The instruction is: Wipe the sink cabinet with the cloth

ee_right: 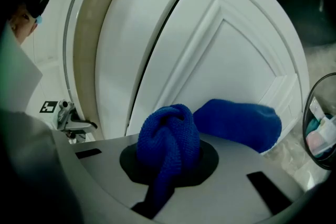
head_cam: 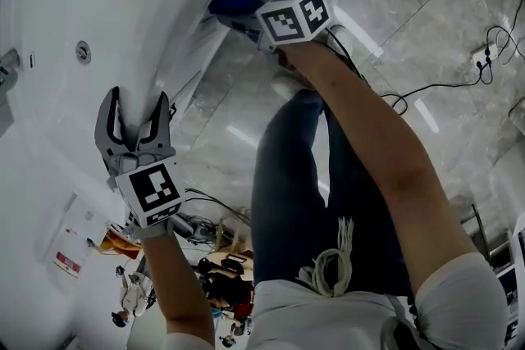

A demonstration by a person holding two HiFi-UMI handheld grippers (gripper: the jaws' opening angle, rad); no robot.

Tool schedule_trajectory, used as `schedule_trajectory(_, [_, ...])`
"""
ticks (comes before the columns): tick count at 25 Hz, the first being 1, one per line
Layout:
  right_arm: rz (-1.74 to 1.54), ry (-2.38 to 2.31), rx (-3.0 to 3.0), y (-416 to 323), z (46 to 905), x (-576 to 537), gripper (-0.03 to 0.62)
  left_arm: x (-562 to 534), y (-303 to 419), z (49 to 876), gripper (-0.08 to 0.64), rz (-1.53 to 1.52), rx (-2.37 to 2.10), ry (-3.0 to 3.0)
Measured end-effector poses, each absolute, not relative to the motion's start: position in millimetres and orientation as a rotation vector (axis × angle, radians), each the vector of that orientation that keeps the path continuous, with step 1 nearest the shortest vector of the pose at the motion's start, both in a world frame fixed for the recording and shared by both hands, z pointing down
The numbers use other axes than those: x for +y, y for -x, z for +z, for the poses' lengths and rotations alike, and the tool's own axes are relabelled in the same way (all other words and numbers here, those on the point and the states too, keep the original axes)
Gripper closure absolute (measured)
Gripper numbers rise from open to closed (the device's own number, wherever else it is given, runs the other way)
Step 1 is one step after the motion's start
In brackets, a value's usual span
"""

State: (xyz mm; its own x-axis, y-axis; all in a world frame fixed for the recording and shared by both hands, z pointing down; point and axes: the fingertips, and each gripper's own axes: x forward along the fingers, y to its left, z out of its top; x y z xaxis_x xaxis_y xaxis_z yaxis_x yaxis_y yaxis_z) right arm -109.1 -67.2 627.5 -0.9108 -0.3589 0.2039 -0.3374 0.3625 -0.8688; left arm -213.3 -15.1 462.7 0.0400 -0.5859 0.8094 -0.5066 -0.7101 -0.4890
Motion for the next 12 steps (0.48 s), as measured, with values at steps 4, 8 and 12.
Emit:
schedule_trajectory(4, [-1.682, 0.639, 2.574, 130.1, 638.7, -48.5, 0.558, -15.0, 212.7, 461.9, 0.252, -1.781, 1.165, 2.215])
schedule_trajectory(8, [-1.722, 0.643, 2.601, 147.8, 652.0, -35.5, 0.558, -15.6, 213.1, 462.9, 0.252, -1.778, 1.162, 2.215])
schedule_trajectory(12, [-1.686, 0.815, 2.587, 146.5, 667.3, -40.5, 0.558, -14.7, 211.8, 462.6, 0.252, -1.772, 1.162, 2.219])
